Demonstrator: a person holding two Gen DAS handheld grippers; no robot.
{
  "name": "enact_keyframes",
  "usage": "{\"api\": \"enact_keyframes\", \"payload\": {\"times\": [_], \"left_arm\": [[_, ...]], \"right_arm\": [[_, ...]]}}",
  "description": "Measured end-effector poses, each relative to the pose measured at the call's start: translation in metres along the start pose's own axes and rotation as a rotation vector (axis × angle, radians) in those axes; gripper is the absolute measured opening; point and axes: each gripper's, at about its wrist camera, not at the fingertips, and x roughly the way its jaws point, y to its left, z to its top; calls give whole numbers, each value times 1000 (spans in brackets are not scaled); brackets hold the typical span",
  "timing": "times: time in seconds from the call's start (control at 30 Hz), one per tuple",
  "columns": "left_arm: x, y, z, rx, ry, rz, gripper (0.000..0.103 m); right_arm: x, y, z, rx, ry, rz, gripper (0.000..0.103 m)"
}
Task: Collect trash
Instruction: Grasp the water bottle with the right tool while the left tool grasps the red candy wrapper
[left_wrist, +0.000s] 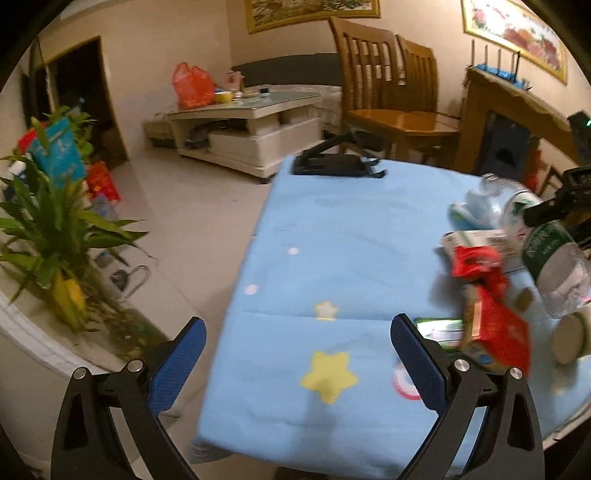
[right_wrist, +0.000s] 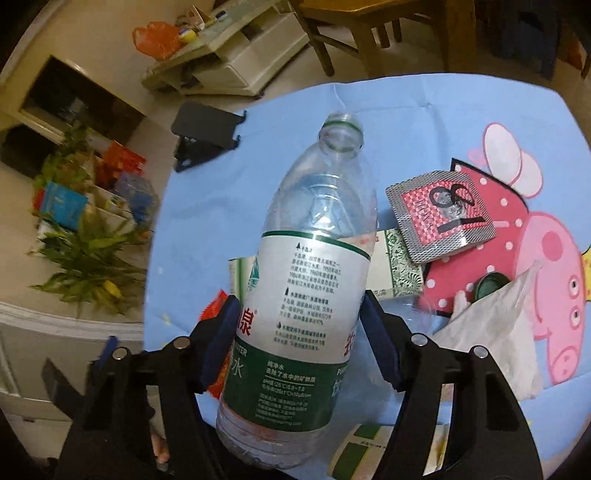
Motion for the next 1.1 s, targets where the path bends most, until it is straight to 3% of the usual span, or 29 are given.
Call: {"api": "enact_keyframes", "payload": {"times": [0.2,0.43,0.63,0.67,0.7,0.77,0.93,1.0,1.1], "left_arm": [[1,-17,13,17,29,-144,97],[31,-80,38,123,148,-330,97],[54,-124,47,197,207,-357,96],[57,-128,47,205,211,-350,90],[58,-130,45,211,216,-344,75],[61,-130,42,209,239,-356,57],[57,-116,35,180,231,-298,47],[54,-108,39,158,220,-291,37],[49,-94,47,104,201,-280,36]], "right_arm": [[-9,-14,-1,37,1,126,65],[-22,-34,-4,111,12,334,65],[-48,-47,-5,109,-29,385,65],[-52,-49,-6,106,-37,388,65],[-58,-50,-8,103,-48,392,65],[-66,-54,-10,96,-68,395,65],[-81,-65,-17,88,-115,412,65],[-86,-71,-18,89,-129,419,65],[-87,-82,-20,102,-141,430,65]]}}
